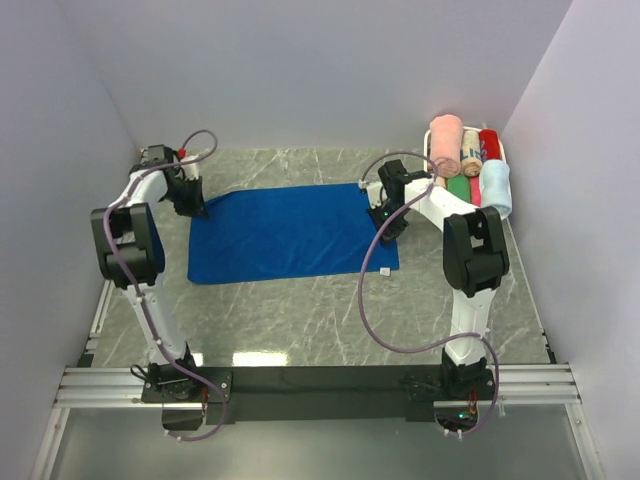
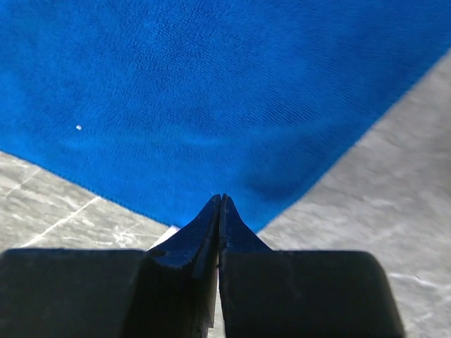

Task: Roll the towels
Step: Flatten the towel

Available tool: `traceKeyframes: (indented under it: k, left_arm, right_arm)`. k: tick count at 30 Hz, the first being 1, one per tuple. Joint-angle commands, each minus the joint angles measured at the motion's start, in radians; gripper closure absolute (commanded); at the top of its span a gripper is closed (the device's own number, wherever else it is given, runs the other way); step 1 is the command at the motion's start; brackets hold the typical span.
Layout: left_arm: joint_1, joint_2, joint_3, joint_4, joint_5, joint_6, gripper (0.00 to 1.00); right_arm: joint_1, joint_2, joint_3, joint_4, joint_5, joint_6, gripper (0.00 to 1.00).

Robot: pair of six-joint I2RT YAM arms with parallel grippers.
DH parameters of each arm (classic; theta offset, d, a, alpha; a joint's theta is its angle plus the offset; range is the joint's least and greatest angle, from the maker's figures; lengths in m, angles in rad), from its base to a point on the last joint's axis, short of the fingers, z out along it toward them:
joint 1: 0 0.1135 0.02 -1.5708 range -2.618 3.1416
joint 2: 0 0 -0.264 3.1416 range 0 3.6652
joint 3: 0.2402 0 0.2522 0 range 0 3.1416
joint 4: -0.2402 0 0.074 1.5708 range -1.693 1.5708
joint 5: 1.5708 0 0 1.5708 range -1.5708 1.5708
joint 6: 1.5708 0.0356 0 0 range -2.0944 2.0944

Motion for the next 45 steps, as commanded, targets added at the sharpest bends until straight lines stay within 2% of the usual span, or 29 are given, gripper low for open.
traceKeyframes:
  k: [1,4,12,14,18,22,24,27,28,31,33,38,42,45]
  left_arm:
    - [-0.022,0.078,0.097,0.056,0.023,-0.063,0.99]
    - [-0.024,0.172,0.189,0.053,0.007,-0.089,0.99]
    - [-0.018,0.232,0.271,0.168,-0.143,-0.15,0.99]
    - [-0.012,0.229,0.289,0.224,-0.178,-0.172,0.94]
    - [-0.004,0.246,0.343,0.258,-0.158,-0.18,0.8]
    - [-0.001,0.278,0.418,0.217,-0.183,-0.158,0.78]
    - [0.002,0.257,0.409,0.176,-0.136,-0.141,0.77]
    - [0.005,0.151,0.328,0.055,-0.01,-0.01,0.78]
    - [0.005,0.067,0.24,0.034,0.024,0.065,0.78]
    - [0.004,-0.105,0.046,-0.031,0.03,0.176,0.75]
    - [0.004,-0.17,-0.028,-0.109,0.035,0.251,0.74]
    - [0.005,-0.322,-0.237,-0.161,0.012,0.295,0.87]
    - [0.004,-0.343,-0.333,-0.161,0.004,0.27,0.97]
    - [0.002,-0.353,-0.41,-0.128,-0.003,0.249,0.99]
  right_arm:
    - [0.009,0.026,0.003,-0.003,0.022,0.016,0.97]
    - [0.011,0.054,0.01,-0.007,0.034,0.015,0.98]
    - [0.011,0.08,0.014,-0.026,0.065,-0.002,0.99]
    - [0.009,0.086,0.021,-0.04,0.069,-0.01,0.99]
    - [0.011,0.083,0.014,-0.053,0.077,-0.024,0.99]
    - [0.009,0.073,0.012,-0.06,0.054,-0.025,0.98]
    - [0.008,0.042,0.011,-0.065,0.033,-0.025,0.96]
    - [-0.001,-0.028,-0.002,-0.074,-0.009,-0.033,0.96]
    - [-0.007,-0.064,-0.011,-0.082,-0.023,-0.043,0.96]
    - [-0.026,-0.11,-0.04,-0.098,-0.023,-0.059,0.95]
    - [-0.031,-0.141,-0.068,-0.103,-0.011,-0.066,0.96]
    - [-0.031,-0.124,-0.105,-0.091,-0.003,-0.068,0.96]
    - [-0.029,-0.075,-0.114,-0.062,-0.009,-0.044,0.96]
    - [-0.021,-0.049,-0.146,-0.019,0.008,-0.037,0.97]
